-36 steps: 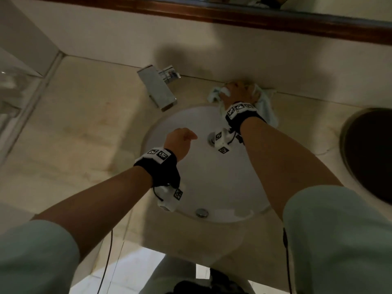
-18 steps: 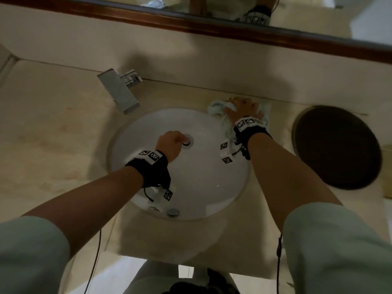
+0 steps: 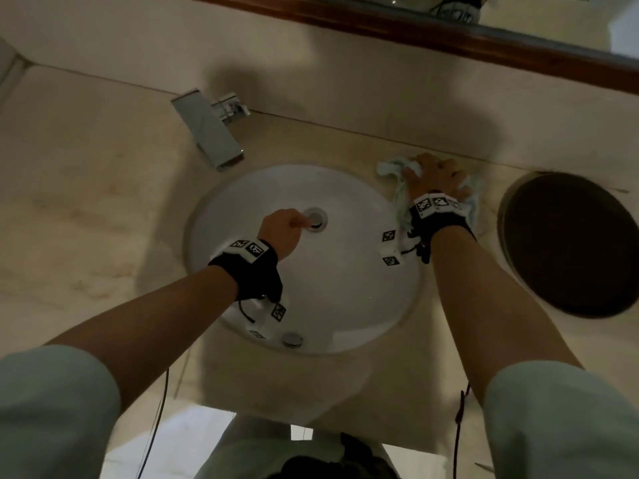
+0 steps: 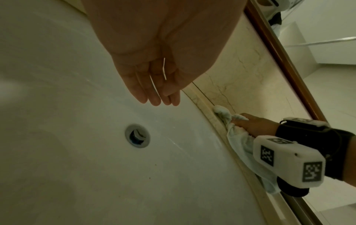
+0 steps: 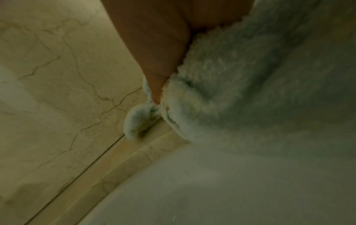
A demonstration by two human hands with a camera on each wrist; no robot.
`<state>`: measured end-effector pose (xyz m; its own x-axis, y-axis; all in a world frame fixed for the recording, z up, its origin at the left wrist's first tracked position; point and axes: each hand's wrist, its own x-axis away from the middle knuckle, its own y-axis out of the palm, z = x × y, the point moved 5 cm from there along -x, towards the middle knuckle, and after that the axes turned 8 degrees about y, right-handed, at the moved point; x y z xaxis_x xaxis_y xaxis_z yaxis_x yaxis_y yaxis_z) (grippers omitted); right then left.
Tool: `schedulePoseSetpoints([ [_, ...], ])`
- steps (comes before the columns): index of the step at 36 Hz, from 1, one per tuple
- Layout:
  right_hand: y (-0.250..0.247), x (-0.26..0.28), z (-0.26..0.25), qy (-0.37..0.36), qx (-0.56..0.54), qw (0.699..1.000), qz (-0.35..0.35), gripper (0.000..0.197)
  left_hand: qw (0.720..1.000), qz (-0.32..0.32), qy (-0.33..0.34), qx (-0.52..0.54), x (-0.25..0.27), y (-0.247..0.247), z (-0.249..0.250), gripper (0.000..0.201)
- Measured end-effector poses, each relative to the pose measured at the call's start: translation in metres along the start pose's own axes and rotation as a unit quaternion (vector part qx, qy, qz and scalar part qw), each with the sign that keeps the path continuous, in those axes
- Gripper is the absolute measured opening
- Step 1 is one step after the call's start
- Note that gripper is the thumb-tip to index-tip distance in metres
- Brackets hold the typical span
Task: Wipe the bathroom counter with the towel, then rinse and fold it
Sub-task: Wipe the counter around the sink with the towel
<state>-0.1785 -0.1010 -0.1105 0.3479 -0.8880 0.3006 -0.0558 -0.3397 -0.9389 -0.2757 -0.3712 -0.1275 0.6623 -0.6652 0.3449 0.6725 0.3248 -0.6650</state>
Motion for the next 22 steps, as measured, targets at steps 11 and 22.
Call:
schedulePoseSetpoints([
  [11,0.042,0.008,-0.145,-0.098,0.01,0.992,-0.084,0.051,0.999,0.024,-0.022,0.041,0.002,-0.028,-0.04,0.03],
  [22,0.074,0.048,-0.25,-0.202,0.024,0.978,-0.037,0.043,0.992,0.054,-0.064,0.091,0.013,-0.057,-0.09,0.035],
])
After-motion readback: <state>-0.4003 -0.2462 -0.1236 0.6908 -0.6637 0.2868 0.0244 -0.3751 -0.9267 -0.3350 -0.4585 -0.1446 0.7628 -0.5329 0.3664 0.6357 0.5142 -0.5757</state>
